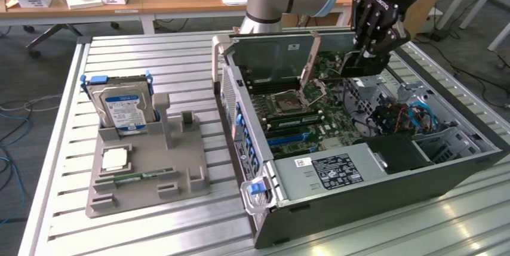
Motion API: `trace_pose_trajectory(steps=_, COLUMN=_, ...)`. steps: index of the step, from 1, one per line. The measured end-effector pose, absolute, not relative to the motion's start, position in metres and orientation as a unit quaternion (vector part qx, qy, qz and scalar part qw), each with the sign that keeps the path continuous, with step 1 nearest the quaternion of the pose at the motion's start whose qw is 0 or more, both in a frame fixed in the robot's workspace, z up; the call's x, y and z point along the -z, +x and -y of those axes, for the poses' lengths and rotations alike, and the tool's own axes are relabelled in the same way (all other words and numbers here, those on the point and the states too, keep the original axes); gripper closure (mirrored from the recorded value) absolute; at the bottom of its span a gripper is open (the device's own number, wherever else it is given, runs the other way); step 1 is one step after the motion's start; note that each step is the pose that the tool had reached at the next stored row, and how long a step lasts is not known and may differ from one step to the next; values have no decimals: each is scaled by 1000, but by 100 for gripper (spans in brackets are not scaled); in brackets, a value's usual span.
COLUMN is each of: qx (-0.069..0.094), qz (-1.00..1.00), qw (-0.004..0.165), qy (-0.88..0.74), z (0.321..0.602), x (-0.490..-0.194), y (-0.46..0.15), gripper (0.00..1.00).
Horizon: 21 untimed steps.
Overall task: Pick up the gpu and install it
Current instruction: 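Insert the gpu into the slot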
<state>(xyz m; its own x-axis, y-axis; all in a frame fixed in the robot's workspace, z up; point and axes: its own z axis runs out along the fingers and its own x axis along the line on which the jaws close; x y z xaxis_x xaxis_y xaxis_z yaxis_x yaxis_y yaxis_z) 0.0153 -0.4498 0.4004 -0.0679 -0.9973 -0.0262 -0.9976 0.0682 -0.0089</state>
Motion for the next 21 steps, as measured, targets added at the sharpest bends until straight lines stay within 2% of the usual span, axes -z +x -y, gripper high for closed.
trace_pose_trajectory(steps=21, qx=-7, qz=-731, qw=12, qy=-682, z=450, x=-367, y=8, gripper=74)
